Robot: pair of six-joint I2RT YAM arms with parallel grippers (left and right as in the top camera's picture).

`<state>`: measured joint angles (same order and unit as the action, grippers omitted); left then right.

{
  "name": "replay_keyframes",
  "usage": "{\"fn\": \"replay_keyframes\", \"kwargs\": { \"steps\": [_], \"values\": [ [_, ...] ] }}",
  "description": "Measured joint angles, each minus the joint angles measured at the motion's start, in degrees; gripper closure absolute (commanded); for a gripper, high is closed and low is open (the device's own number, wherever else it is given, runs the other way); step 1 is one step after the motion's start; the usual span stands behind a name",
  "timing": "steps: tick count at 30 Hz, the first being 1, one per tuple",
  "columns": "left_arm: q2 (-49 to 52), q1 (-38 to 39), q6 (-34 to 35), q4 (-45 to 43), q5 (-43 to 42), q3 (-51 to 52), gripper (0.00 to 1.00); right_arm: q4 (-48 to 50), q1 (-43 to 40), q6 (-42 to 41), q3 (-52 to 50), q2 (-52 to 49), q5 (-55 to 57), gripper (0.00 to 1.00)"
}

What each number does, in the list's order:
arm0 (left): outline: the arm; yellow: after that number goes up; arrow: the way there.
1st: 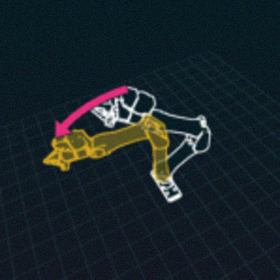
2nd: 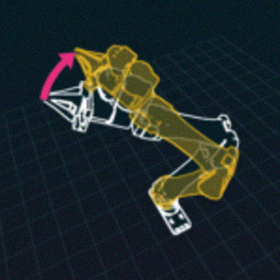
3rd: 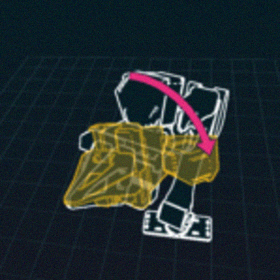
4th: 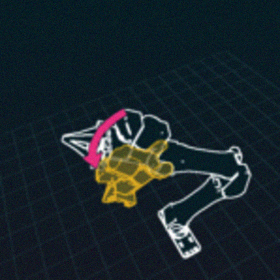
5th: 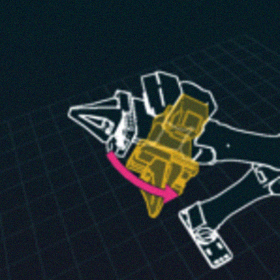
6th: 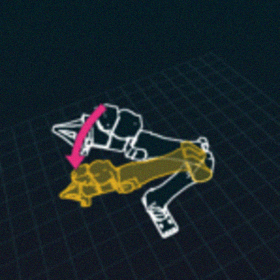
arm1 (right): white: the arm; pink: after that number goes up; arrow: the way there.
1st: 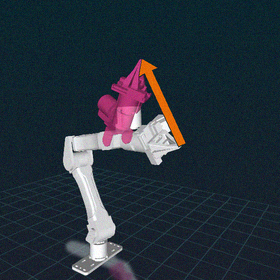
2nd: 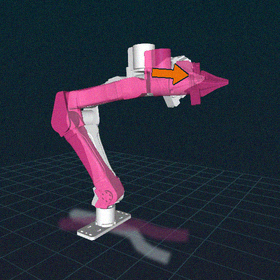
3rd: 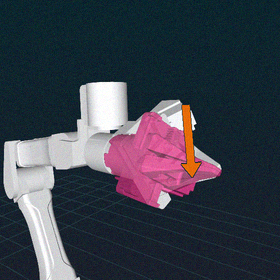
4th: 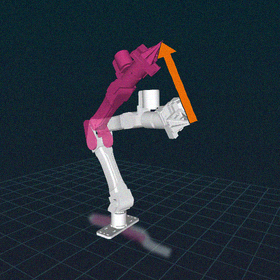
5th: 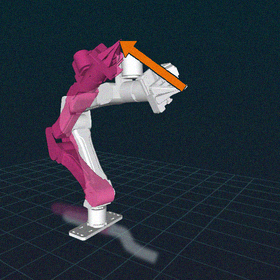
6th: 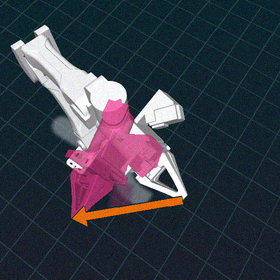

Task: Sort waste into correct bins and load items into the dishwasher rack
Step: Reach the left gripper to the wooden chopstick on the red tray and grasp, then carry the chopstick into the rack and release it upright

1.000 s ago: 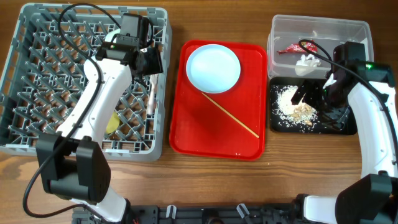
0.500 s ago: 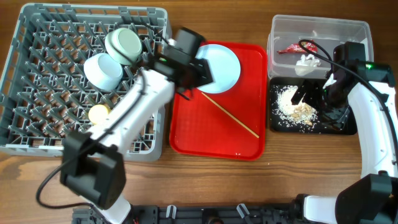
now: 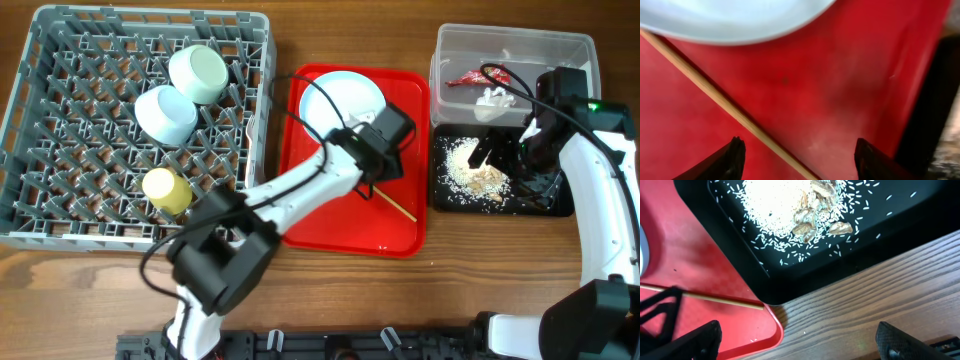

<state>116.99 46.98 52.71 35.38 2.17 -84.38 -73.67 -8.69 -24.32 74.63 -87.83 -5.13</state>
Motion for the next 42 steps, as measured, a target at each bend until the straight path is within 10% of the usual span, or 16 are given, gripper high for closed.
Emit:
{"fn": "replay_keyframes", "kwargs": {
  "steps": [5,13,42],
  "values": [
    [3.43,1.36,0.94,-0.02,0.81,0.0,0.36,0.0,0.0,-0.02,0.0,0.0,0.02,0.0],
    [3.96,1.4,1.86,2.36,1.9,-0.17,0.82,0.0,0.0,0.0,0.0,0.0,0.0,0.0],
    [3.87,-2.86,5.77,12.85,0.09,-0.98,0.96,0.02,0.0,0.22,0.0,0.0,0.0,0.0]
  ]
}}
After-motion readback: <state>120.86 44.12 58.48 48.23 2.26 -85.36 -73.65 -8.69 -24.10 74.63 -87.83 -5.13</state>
